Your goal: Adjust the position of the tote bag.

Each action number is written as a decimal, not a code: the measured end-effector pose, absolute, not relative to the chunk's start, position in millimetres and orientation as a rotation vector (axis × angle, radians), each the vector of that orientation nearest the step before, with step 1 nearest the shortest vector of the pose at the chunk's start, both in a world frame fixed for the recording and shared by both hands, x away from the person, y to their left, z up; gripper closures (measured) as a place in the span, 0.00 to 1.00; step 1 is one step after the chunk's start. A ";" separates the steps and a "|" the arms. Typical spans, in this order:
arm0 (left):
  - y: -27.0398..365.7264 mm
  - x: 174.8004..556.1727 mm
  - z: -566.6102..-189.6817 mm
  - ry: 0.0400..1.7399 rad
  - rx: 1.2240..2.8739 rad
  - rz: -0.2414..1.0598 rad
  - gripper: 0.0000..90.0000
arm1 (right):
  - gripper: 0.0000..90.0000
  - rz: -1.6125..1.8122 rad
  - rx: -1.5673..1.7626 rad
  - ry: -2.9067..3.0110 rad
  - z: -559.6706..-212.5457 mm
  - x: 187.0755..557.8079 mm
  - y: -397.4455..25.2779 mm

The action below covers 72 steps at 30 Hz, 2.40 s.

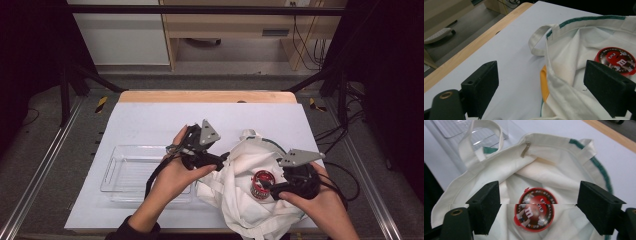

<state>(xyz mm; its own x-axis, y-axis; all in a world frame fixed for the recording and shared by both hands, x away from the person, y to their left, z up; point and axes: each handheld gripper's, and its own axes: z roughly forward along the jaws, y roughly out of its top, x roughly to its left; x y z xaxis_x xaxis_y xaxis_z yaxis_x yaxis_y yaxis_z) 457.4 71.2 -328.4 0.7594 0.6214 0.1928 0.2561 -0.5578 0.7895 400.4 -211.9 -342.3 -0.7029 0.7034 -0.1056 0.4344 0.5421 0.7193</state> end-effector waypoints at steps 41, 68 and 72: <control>223.8 442.4 -359.8 0.970 2.008 0.600 0.12 | 0.15 0.934 0.959 2.501 -390.7 421.5 -207.9; 224.0 444.1 -365.0 0.966 2.042 0.571 0.11 | 0.12 0.897 0.948 2.561 -417.4 427.8 -209.9; 223.1 443.8 -365.2 0.957 2.052 0.571 0.11 | 0.12 0.891 0.963 2.563 -422.0 430.5 -209.9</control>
